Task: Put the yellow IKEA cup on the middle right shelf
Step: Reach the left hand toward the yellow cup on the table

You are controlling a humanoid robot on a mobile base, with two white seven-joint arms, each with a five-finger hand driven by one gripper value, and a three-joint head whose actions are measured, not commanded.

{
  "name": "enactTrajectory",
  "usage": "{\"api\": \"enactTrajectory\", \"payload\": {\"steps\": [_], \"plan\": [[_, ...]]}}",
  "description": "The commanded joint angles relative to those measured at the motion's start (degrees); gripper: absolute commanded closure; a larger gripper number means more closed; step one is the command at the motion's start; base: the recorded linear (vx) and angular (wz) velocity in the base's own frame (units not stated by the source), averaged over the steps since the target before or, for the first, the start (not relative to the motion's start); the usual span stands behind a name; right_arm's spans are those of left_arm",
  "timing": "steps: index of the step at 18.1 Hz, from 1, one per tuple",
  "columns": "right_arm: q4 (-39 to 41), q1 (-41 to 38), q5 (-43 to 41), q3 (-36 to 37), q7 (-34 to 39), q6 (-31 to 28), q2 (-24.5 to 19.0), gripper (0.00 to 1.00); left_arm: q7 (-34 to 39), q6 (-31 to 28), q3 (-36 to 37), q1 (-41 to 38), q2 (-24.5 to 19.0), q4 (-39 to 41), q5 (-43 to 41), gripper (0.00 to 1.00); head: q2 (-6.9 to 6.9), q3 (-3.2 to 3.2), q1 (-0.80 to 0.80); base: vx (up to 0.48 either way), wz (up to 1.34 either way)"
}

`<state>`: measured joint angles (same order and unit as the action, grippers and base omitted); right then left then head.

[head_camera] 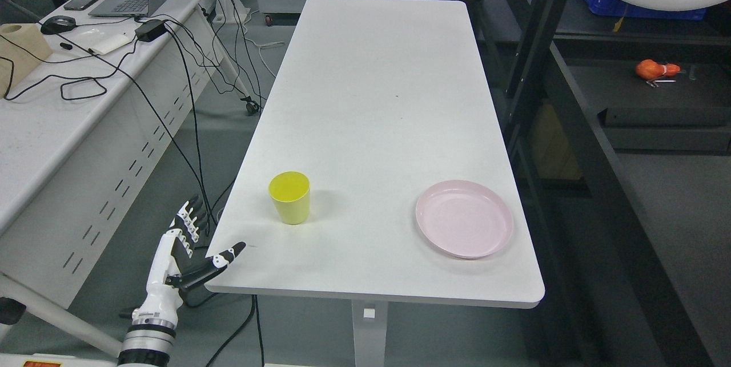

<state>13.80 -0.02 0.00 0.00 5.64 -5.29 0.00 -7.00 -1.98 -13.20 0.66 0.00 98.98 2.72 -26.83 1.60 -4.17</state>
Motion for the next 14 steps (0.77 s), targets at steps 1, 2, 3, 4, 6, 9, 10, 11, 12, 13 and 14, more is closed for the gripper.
{"api": "enactTrajectory", "payload": {"steps": [1, 2, 3, 4, 6, 9, 10, 11, 12, 13, 14], "plan": [[0.0, -0.6, -1.4, -1.0, -12.3, 0.0, 1.0, 0.01, 0.0, 0.1, 0.0, 1.4, -1.0, 0.0, 0.0, 0.01, 0.0, 0.0, 0.0, 0.0, 0.0], [0.0, -0.6, -1.4, -1.0, -12.3, 0.0, 1.0, 0.01, 0.0, 0.1, 0.0, 1.4, -1.0, 0.0, 0.0, 0.01, 0.0, 0.0, 0.0, 0.0, 0.0], [0.0, -0.6, -1.4, -1.0, -12.3, 0.0, 1.0, 0.0, 0.0, 0.1, 0.0, 1.4, -1.0, 0.0, 0.0, 0.01, 0.0, 0.0, 0.0, 0.0, 0.0], [0.0, -0.6, -1.4, -1.0, -12.3, 0.0, 1.0, 0.01, 0.1, 0.1, 0.0, 1.4, -1.1, 0.0, 0.0, 0.01, 0.0, 0.0, 0.0, 0.0, 0.0], [0.0, -0.6, -1.4, -1.0, -12.3, 0.0, 1.0, 0.01, 0.1, 0.1, 0.0, 1.4, -1.1, -0.1, 0.0, 0.01, 0.0, 0.0, 0.0, 0.0, 0.0], [0.0, -0.6, -1.4, -1.0, -12.3, 0.0, 1.0, 0.01, 0.1, 0.1, -0.2, 1.3, -1.3, -0.2, 0.0, 0.01, 0.0, 0.0, 0.0, 0.004, 0.0], [0.0, -0.6, -1.4, -1.0, -12.3, 0.0, 1.0, 0.01, 0.0, 0.1, -0.2, 1.3, -1.3, -0.4, 0.0, 0.01, 0.0, 0.0, 0.0, 0.0, 0.0], [0.0, -0.6, -1.4, -1.0, -12.3, 0.0, 1.0, 0.01, 0.1, 0.1, -0.2, 1.4, -1.2, -1.1, 0.0, 0.01, 0.0, 0.0, 0.0, 0.0, 0.0], [0.0, -0.6, -1.4, -1.0, -12.3, 0.0, 1.0, 0.01, 0.0, 0.1, -0.2, 1.5, -1.1, -2.0, 0.0, 0.01, 0.0, 0.0, 0.0, 0.0, 0.0], [0.0, -0.6, -1.4, -1.0, -12.3, 0.0, 1.0, 0.01, 0.0, 0.1, 0.2, 2.3, -1.1, -2.8, 0.0, 0.01, 0.0, 0.0, 0.0, 0.0, 0.0], [0.0, -0.6, -1.4, -1.0, -12.3, 0.0, 1.0, 0.01, 0.0, 0.1, 0.4, 2.8, -1.1, -3.3, 0.0, 0.01, 0.0, 0.0, 0.0, 0.017, 0.0]]}}
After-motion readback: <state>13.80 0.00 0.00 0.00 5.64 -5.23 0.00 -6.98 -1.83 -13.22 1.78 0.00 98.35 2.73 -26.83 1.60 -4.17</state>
